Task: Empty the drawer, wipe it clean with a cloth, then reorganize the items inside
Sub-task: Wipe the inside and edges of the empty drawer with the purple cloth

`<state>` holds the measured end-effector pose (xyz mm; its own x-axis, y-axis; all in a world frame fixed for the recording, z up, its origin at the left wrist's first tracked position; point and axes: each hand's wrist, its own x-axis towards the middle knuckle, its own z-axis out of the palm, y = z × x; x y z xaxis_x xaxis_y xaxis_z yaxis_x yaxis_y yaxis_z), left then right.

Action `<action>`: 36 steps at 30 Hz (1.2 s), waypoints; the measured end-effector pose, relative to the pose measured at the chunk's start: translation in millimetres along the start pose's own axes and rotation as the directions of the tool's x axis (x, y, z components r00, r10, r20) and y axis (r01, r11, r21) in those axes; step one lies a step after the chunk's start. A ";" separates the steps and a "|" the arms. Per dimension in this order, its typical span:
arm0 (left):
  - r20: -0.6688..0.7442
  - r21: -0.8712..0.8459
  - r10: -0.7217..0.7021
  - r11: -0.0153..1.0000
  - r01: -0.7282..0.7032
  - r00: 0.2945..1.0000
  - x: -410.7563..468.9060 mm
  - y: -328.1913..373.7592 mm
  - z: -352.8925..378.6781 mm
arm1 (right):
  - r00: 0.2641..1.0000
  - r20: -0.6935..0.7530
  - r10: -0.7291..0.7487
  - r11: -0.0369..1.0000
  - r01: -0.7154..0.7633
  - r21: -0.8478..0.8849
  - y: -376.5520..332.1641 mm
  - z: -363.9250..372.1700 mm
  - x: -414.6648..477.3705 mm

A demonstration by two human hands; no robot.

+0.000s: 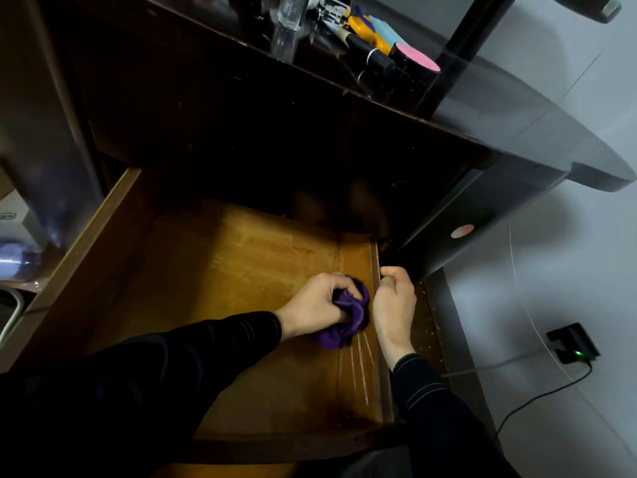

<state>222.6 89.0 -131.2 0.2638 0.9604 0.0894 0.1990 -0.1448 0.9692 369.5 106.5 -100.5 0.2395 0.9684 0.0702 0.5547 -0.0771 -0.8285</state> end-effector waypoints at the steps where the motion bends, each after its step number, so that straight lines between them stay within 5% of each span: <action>1: -0.016 -0.007 0.014 1.000 -0.014 1.000 -1.6 -0.4 1.8 | 1.000 0.004 0.003 1.000 -0.003 0.002 -0.2 0.0 0.1; 8: 0.121 0.078 -0.105 0.992 0.096 0.987 -12.2 -8.0 6.2 | 1.000 0.002 0.009 1.000 -0.009 -0.007 -2.3 -1.8 -1.5; 14: -0.053 0.001 0.022 1.000 -0.022 0.998 -6.7 8.3 12.0 | 1.000 0.015 0.011 1.000 -0.011 0.028 -3.3 -1.9 -2.7; 19: 0.148 0.114 -0.131 0.987 0.114 0.980 -18.4 -4.2 12.6 | 1.000 0.006 0.021 1.000 -0.021 0.015 -6.2 -2.6 -3.6; 26: 0.073 -0.010 0.010 1.000 -0.010 0.997 -19.2 6.7 14.0 | 0.999 0.012 0.034 0.997 -0.035 0.062 -8.6 -3.0 -6.5; 32: 0.206 0.178 -0.112 0.981 0.076 0.972 -29.6 -6.9 17.5 | 0.999 0.005 0.045 0.998 -0.045 0.052 -11.7 -3.2 -8.7; 36: 0.146 0.041 -0.030 0.999 0.024 0.989 -25.3 10.0 12.9 | 0.999 -0.007 0.040 0.997 -0.039 0.062 -11.4 -3.8 -8.6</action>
<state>230.0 60.1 -126.7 0.3927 0.9193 0.0255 0.2442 -0.1310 0.9608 364.2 98.1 -89.5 0.2664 0.9630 0.0411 0.4947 -0.1000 -0.8633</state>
